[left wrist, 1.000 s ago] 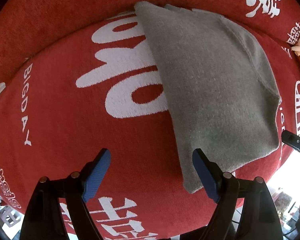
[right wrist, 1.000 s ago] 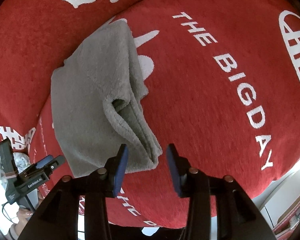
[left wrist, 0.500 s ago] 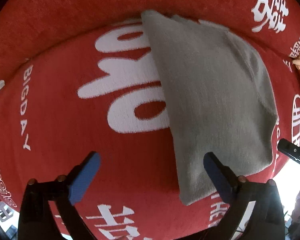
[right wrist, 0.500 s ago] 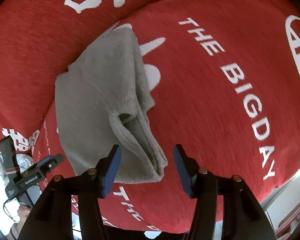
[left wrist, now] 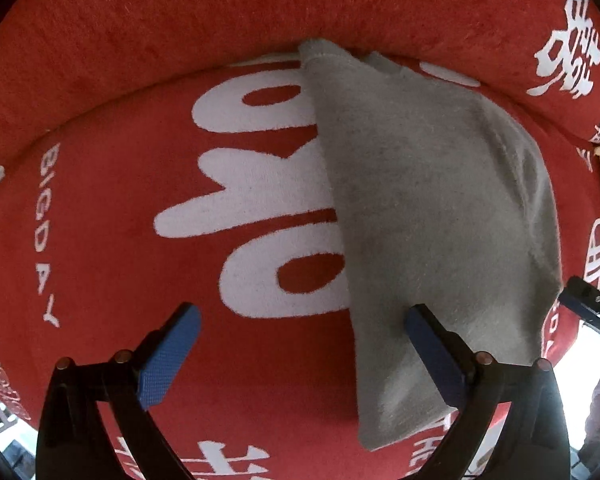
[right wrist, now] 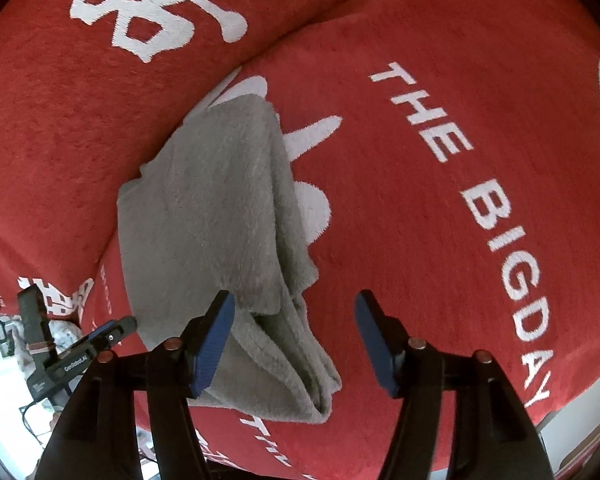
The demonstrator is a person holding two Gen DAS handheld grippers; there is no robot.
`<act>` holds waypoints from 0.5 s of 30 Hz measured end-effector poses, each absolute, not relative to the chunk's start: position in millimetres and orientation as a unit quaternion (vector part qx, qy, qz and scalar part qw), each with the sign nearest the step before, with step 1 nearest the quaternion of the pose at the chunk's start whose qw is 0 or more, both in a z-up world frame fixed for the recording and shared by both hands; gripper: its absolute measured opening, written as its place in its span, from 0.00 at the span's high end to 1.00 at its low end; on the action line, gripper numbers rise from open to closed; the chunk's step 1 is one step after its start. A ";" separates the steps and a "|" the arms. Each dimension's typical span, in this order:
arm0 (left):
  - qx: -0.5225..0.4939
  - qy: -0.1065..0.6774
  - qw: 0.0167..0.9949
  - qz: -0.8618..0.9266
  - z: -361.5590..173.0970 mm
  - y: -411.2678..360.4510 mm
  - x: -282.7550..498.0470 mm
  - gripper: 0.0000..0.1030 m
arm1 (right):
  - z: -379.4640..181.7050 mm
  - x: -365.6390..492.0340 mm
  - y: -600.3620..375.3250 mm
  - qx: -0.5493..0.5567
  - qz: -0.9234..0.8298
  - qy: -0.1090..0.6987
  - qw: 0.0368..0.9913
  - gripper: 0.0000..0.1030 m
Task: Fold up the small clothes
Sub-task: 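Open the right tool and lift it off the folded sweater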
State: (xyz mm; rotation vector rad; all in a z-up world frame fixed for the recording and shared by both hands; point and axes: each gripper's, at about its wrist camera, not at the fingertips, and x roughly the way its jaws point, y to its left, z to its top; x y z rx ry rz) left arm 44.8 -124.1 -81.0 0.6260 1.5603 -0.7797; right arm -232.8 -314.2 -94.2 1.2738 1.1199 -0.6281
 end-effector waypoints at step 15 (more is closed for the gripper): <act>0.204 0.693 0.613 -0.320 -100.3 -147.2 64.5 0.00 | -128.0 -212.6 -344.8 0.578 -0.223 0.482 0.619 0.35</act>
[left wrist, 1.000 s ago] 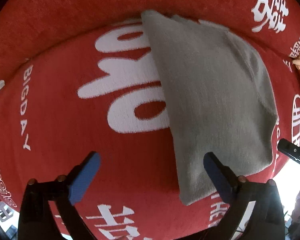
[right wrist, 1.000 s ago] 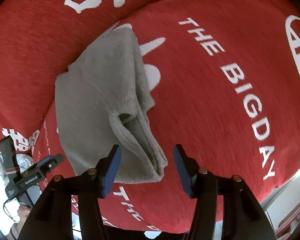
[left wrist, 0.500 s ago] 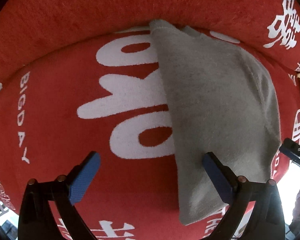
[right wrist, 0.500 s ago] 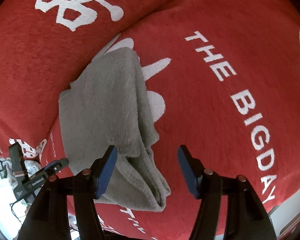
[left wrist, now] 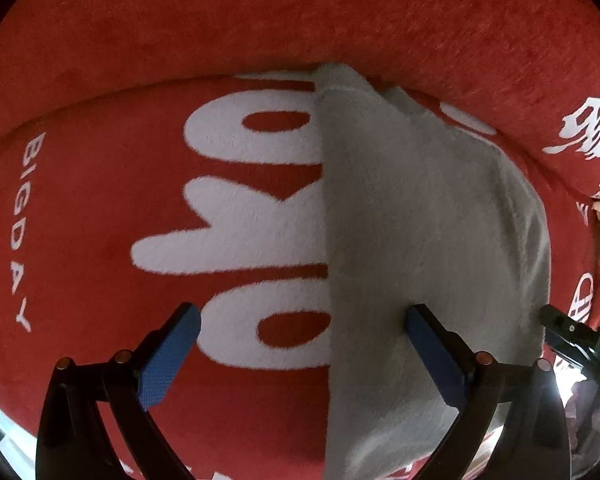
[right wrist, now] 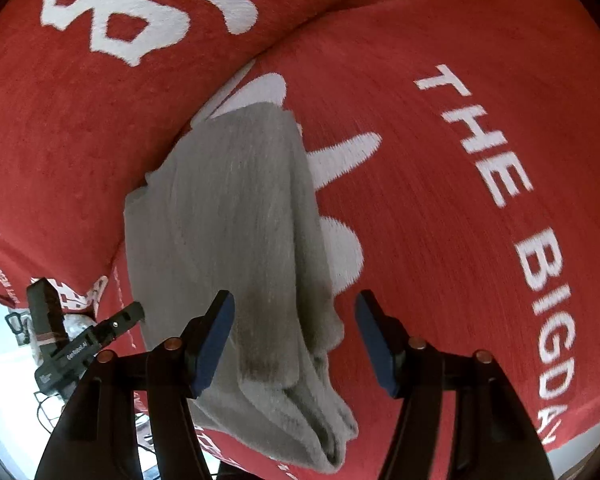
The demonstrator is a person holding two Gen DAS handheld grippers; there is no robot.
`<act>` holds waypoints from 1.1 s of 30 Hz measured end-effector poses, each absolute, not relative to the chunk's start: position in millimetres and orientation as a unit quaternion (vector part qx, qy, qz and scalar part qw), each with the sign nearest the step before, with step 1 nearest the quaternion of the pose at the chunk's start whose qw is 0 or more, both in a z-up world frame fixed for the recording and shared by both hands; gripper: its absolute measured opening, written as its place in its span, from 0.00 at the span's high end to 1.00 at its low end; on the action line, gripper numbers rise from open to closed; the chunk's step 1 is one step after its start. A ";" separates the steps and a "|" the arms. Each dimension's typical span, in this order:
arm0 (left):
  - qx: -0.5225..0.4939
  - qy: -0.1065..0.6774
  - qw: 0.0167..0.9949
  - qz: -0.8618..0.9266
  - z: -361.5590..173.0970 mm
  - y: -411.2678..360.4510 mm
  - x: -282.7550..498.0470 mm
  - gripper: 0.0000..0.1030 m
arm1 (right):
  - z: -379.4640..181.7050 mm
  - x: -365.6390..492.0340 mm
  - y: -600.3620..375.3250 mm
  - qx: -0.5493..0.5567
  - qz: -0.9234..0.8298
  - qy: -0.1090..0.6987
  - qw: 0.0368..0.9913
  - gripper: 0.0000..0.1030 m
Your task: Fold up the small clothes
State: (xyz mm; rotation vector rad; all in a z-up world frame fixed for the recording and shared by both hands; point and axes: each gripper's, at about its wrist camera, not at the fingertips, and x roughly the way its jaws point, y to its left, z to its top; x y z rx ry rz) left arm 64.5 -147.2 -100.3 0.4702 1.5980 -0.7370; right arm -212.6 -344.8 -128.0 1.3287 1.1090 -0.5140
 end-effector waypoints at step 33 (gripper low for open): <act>0.151 0.707 0.537 -0.435 -124.5 -204.8 16.6 0.45 | -157.3 -186.2 -348.3 0.662 -0.055 0.416 0.621 0.71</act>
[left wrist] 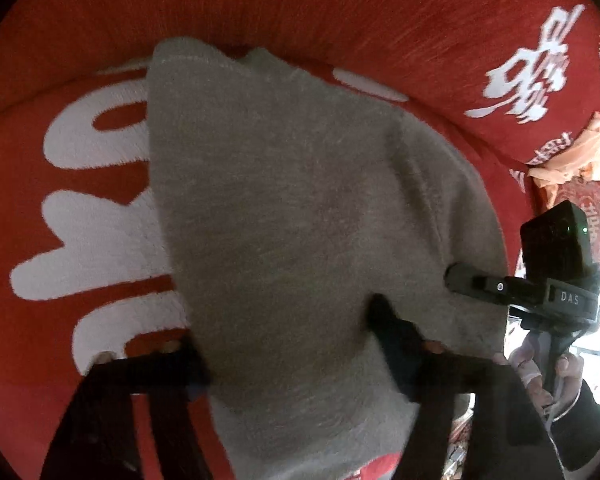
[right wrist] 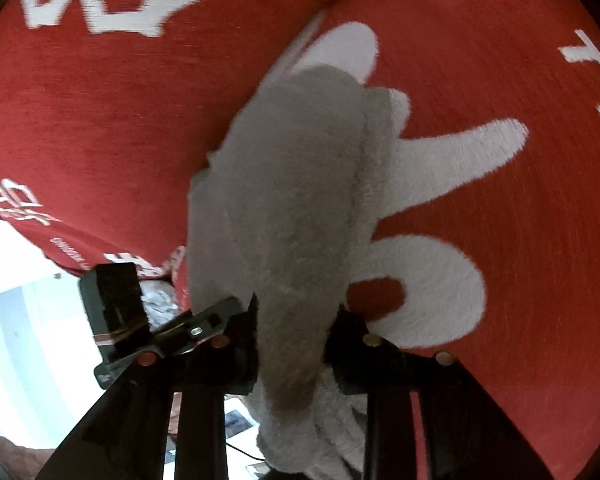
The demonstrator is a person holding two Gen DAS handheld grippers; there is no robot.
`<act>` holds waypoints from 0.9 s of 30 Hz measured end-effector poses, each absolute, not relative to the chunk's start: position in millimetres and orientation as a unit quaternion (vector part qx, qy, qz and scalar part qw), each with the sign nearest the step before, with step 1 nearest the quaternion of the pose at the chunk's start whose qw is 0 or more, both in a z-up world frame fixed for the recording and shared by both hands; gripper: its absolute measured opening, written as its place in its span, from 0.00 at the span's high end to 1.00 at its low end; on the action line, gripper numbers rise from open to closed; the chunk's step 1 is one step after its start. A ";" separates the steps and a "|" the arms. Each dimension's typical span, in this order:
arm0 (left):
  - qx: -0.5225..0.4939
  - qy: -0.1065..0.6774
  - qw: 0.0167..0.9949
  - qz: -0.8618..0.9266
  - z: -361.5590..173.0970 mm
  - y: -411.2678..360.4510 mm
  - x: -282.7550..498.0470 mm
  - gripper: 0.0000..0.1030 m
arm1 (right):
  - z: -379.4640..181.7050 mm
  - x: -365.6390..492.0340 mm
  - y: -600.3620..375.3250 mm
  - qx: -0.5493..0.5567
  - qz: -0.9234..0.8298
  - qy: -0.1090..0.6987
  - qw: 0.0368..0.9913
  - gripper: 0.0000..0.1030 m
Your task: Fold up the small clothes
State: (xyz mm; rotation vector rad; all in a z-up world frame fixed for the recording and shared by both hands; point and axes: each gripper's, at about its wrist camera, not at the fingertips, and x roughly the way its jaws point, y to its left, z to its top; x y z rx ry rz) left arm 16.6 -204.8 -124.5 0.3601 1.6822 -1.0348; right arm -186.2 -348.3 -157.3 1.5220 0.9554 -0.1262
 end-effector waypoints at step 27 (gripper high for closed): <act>0.160 0.722 0.556 -0.379 -94.2 -22.3 71.4 0.54 | -128.5 -130.8 -194.2 0.688 0.006 0.425 0.588 0.68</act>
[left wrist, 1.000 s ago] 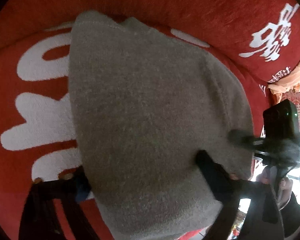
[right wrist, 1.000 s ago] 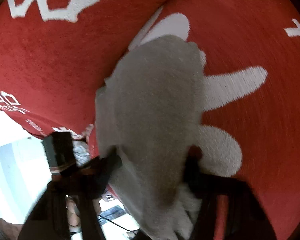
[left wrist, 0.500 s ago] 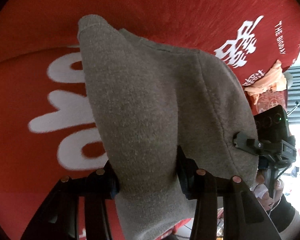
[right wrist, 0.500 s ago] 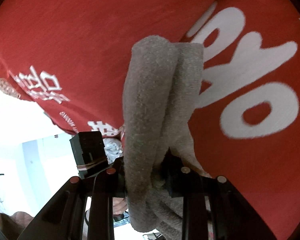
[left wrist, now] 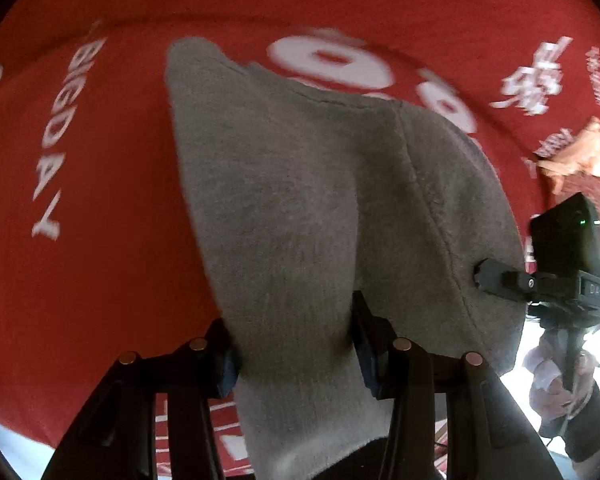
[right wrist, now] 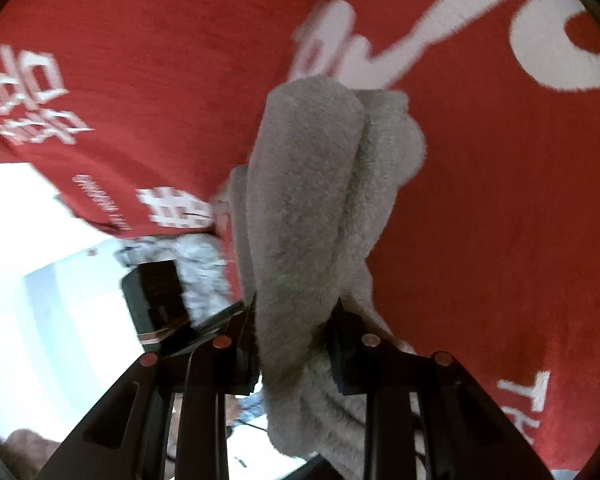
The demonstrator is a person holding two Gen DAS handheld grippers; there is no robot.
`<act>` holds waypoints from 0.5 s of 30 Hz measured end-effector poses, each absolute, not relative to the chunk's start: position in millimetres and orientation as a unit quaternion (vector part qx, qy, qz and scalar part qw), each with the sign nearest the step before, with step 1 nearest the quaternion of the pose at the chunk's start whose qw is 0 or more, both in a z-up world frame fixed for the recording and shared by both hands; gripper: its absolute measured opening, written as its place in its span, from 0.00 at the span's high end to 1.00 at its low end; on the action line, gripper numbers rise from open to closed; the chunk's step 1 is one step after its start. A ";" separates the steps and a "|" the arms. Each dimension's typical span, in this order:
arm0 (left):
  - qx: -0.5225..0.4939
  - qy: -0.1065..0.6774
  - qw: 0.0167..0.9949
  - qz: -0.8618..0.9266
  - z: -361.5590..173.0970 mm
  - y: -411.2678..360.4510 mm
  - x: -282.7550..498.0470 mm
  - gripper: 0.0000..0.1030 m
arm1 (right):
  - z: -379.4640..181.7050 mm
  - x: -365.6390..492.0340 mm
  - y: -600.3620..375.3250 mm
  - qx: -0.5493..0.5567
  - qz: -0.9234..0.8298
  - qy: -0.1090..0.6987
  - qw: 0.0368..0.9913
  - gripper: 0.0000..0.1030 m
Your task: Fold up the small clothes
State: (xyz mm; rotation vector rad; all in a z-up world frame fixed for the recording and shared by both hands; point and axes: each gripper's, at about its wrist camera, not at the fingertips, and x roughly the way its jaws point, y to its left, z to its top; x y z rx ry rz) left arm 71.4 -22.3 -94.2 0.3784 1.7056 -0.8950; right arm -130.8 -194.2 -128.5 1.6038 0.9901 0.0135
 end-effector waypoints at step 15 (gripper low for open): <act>0.240 0.647 0.650 -0.319 -65.3 29.0 86.0 0.49 | -83.5 -122.9 -204.8 0.385 -0.198 0.620 0.654 0.82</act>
